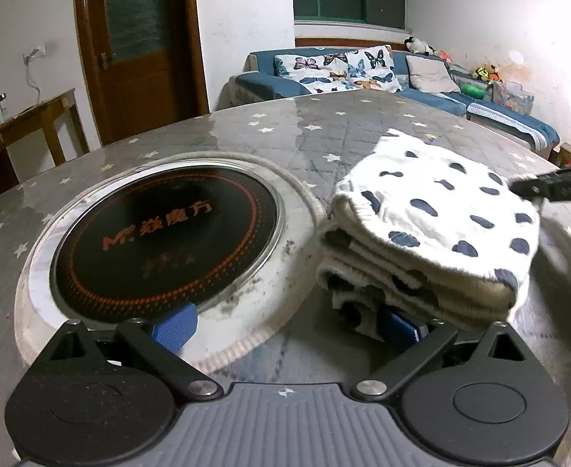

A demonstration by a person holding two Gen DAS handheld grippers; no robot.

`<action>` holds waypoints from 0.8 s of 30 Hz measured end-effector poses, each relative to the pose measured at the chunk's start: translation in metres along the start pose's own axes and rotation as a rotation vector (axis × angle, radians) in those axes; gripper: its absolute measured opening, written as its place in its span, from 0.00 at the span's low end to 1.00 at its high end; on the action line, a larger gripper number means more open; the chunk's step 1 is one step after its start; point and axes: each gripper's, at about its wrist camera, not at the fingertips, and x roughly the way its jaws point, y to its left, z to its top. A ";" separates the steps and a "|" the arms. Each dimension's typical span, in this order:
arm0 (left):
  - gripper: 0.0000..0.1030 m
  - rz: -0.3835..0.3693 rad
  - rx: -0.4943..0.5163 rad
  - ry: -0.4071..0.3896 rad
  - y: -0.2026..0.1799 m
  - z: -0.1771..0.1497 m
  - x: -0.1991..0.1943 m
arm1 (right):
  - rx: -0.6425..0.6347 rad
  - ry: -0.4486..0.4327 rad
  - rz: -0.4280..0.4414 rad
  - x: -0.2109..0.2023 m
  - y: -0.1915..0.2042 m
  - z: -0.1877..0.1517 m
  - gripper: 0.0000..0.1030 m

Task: Fold clothes
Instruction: 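Close the right gripper on the bundle edge and lift it, then grasp the folded side of the bundle with the left gripper while the right gripper holds it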

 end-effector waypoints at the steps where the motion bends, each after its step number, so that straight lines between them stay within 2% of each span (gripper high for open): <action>1: 0.98 0.001 -0.001 0.002 0.000 0.001 0.001 | -0.010 -0.007 0.000 -0.003 0.002 0.001 0.19; 9: 1.00 0.017 -0.063 0.026 0.011 0.005 -0.005 | -0.093 -0.082 0.014 -0.026 0.016 0.012 0.32; 12: 1.00 0.016 -0.110 0.024 0.018 0.009 -0.010 | -0.170 -0.116 0.069 -0.042 0.033 0.014 0.39; 14: 1.00 0.021 -0.133 0.022 0.020 0.012 -0.014 | -0.247 -0.140 0.110 -0.052 0.048 0.012 0.43; 16: 1.00 0.021 -0.157 0.026 0.021 0.016 -0.018 | -0.341 -0.160 0.154 -0.062 0.064 0.010 0.53; 21: 1.00 0.008 -0.218 0.035 0.021 0.024 -0.024 | -0.630 -0.203 0.269 -0.083 0.112 -0.006 0.67; 24: 1.00 -0.028 -0.273 0.049 0.021 0.029 -0.026 | -0.780 -0.216 0.308 -0.089 0.138 -0.022 0.67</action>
